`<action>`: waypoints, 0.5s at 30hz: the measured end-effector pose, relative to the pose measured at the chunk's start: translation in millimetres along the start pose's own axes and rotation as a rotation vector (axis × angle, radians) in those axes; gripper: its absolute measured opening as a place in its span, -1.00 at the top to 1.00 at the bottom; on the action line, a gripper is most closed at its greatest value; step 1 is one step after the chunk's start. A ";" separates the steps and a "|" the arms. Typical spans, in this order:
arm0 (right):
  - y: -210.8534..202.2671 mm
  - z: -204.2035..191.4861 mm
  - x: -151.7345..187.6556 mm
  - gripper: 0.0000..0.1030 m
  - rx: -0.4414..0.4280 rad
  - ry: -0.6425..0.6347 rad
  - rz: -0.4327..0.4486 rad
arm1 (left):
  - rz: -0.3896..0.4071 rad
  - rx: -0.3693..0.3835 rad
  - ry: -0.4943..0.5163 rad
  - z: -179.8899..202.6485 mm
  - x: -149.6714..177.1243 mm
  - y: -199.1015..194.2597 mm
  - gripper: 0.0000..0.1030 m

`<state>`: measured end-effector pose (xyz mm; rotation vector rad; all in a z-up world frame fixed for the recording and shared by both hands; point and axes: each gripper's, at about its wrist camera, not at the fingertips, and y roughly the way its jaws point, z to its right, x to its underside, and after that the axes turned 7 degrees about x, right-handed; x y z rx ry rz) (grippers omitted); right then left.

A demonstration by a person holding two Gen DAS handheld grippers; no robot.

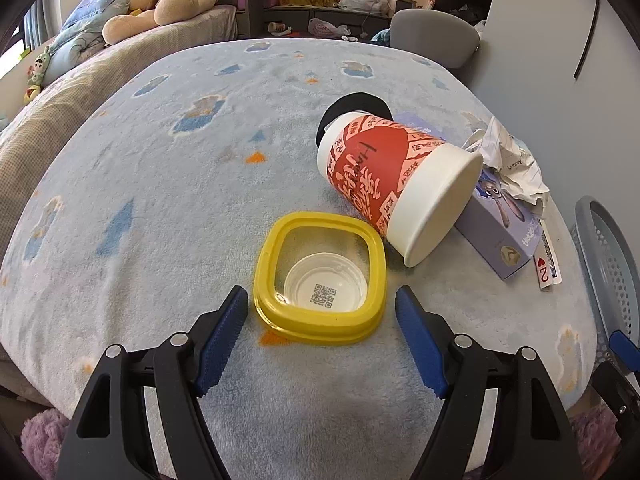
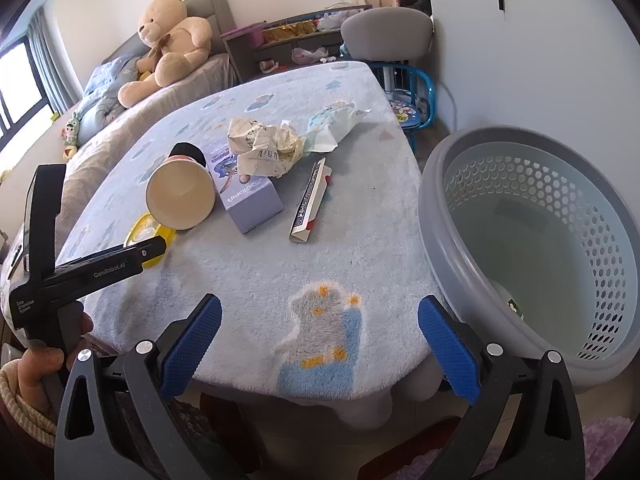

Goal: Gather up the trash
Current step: 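Grasp the yellow plastic container rim with the left tool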

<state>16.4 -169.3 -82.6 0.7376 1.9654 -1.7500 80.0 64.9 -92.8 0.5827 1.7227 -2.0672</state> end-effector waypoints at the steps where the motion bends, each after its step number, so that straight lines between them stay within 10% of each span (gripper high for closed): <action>1: 1.0 -0.2 -0.2 -0.88 0.000 0.000 -0.001 | 0.001 0.000 0.002 -0.2 -0.6 1.5 -0.41; 15: 6.1 -4.5 -3.1 -0.88 -0.004 -0.003 -0.002 | 0.038 0.032 0.001 -5.9 -1.3 -11.8 -0.30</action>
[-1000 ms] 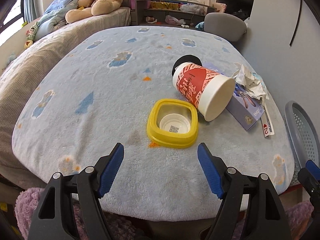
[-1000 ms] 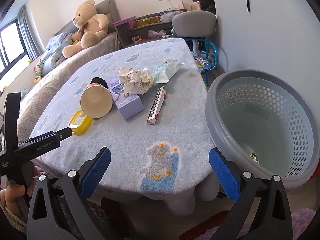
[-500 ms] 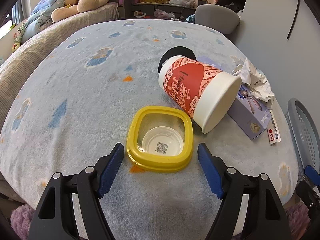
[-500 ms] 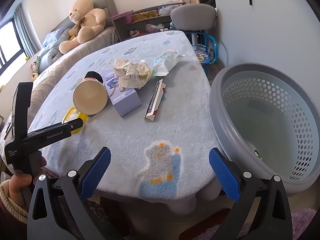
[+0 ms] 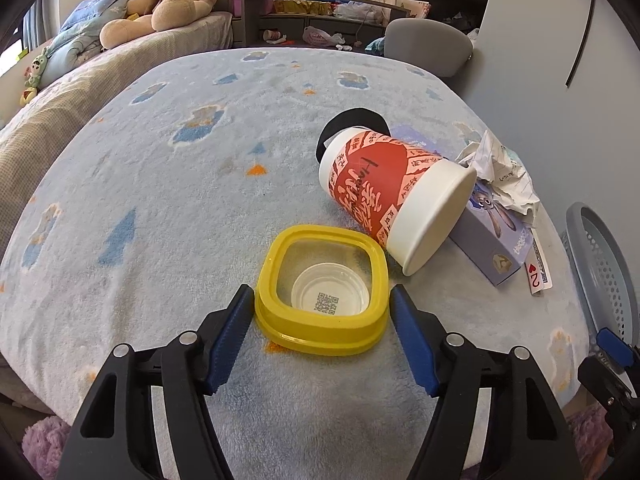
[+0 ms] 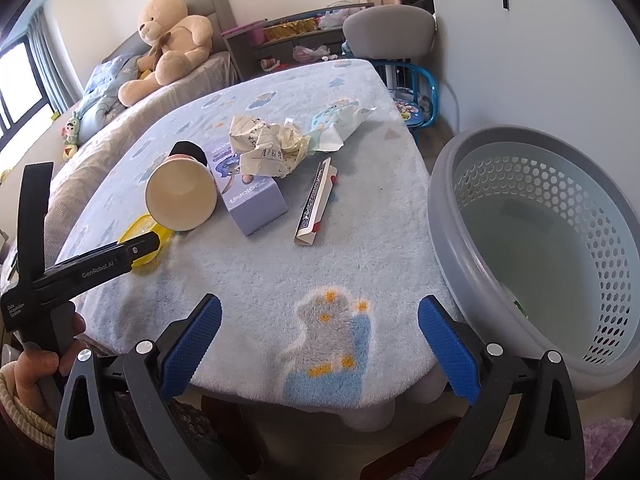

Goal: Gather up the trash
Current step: 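Grasp the yellow plastic container rim with the left tool, then grasp the white strip box with the right tool while the left tool holds the container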

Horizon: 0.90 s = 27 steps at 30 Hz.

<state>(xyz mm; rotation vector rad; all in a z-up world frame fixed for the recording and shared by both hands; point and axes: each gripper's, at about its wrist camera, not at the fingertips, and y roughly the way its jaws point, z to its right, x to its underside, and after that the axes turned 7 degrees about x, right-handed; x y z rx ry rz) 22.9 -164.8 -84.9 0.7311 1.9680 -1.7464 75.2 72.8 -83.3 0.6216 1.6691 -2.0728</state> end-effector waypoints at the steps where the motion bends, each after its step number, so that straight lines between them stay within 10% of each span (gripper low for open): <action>1: 0.2 -1.1 -0.9 -0.88 0.001 -0.002 0.002 | 0.006 -0.003 -0.002 -0.5 0.4 -3.0 -0.30; 19: 35.6 -17.1 -37.1 -0.84 0.118 -0.055 0.017 | 0.067 -0.022 -0.012 -13.2 3.7 -32.1 -0.30; 27: 57.0 -19.3 -51.9 -0.44 0.161 -0.071 -0.012 | 0.052 -0.012 -0.021 -16.6 6.8 -26.9 -0.30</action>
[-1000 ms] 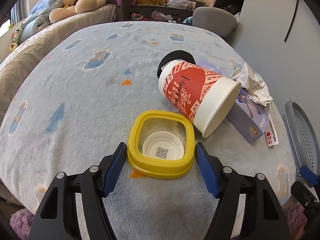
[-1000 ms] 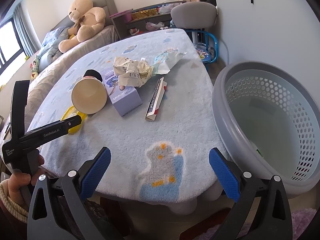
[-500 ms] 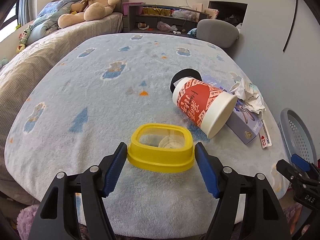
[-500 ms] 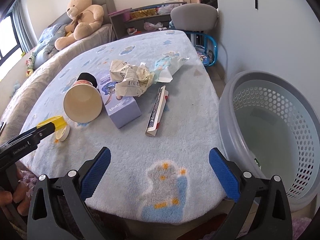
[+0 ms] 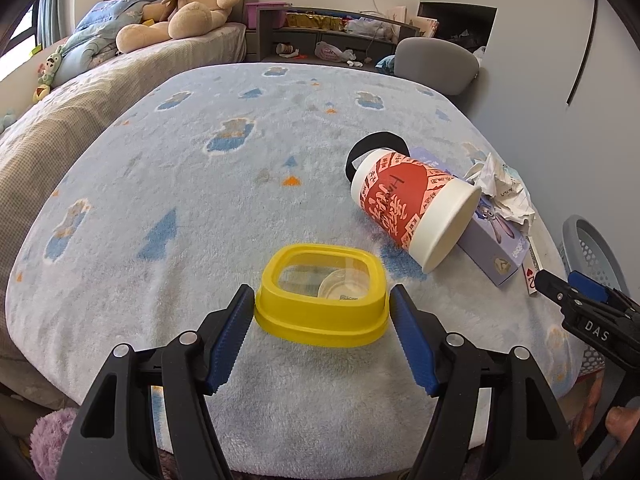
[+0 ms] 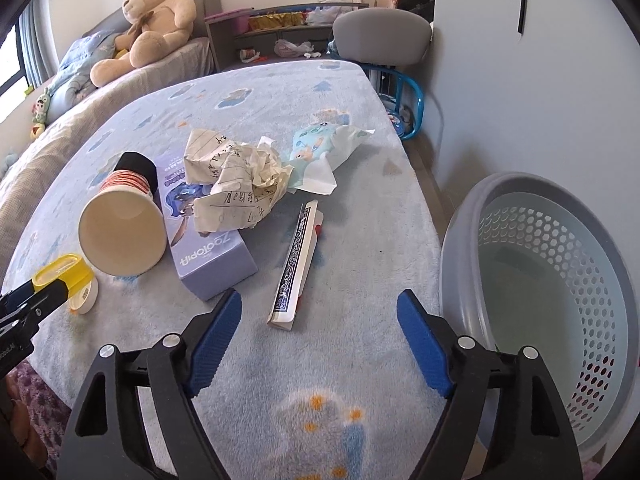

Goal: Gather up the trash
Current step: 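Grasp the white strip box with the right tool while the left tool holds the container, then carry the yellow container and white box over the basket with both tools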

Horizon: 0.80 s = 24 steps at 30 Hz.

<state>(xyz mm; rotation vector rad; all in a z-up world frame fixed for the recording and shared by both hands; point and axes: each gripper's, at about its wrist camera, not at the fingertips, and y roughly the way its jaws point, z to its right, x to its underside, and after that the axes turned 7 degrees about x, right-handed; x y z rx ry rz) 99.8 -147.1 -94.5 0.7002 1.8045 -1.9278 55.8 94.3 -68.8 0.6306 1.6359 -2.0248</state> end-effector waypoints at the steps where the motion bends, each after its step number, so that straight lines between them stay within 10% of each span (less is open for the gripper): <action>1: 2.9 -1.0 -1.9 -0.42 0.002 -0.001 -0.005 | -0.001 0.000 0.001 0.1 0.2 0.5 -0.30; 7: 20.4 -7.9 -12.1 -0.15 0.031 -0.015 -0.039 | -0.010 0.001 0.001 -0.9 0.9 4.2 -0.30; 14: 20.3 -2.6 -11.8 0.69 0.012 -0.003 -0.056 | -0.004 0.011 0.001 -1.1 -0.1 1.8 -0.30; 24: -13.0 3.9 5.7 0.69 -0.047 0.029 -0.035 | 0.018 0.017 0.011 3.9 0.8 -15.5 -0.29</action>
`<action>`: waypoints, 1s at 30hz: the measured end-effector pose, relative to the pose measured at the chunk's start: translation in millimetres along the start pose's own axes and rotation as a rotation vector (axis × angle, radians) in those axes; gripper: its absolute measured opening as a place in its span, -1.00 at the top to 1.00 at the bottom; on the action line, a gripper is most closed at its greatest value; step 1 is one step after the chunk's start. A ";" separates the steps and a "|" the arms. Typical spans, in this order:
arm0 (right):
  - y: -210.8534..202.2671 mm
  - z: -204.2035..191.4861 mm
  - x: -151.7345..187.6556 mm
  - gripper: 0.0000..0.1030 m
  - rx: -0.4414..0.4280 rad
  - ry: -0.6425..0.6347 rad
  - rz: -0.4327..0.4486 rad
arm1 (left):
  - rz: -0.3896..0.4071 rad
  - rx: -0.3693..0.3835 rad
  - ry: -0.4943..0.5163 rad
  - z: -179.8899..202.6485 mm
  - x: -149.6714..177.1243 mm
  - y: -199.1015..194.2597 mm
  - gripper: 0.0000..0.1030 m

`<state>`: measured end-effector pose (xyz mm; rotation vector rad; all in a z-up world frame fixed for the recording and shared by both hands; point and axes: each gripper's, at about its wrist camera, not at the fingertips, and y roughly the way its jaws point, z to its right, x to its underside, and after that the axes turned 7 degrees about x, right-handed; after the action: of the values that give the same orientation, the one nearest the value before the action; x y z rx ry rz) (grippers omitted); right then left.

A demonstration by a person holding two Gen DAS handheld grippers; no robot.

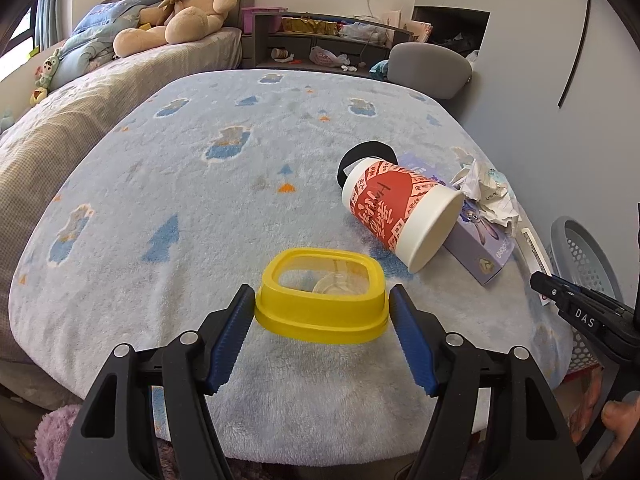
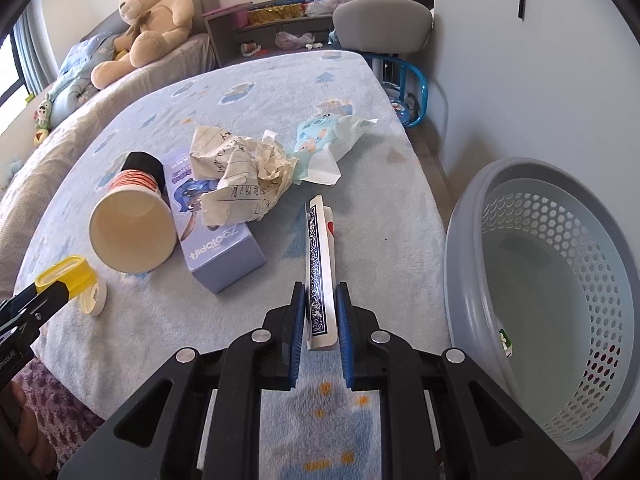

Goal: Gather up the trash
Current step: 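Carry the yellow container and white box over the basket with both tools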

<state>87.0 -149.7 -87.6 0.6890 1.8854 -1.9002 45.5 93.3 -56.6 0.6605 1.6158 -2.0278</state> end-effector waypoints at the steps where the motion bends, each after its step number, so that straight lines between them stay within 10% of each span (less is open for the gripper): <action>1: -4.3 0.0 1.7 0.69 -0.006 0.001 0.004 | 0.003 0.000 0.002 1.1 0.5 -2.5 -0.29; 30: -92.4 69.0 46.5 0.69 -0.056 0.102 0.102 | 0.041 0.102 0.168 114.4 12.3 -55.8 -0.29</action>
<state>-9.8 -212.0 -40.7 0.8618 1.9182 -1.7737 -8.3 -7.9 0.1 0.9157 1.5835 -2.0834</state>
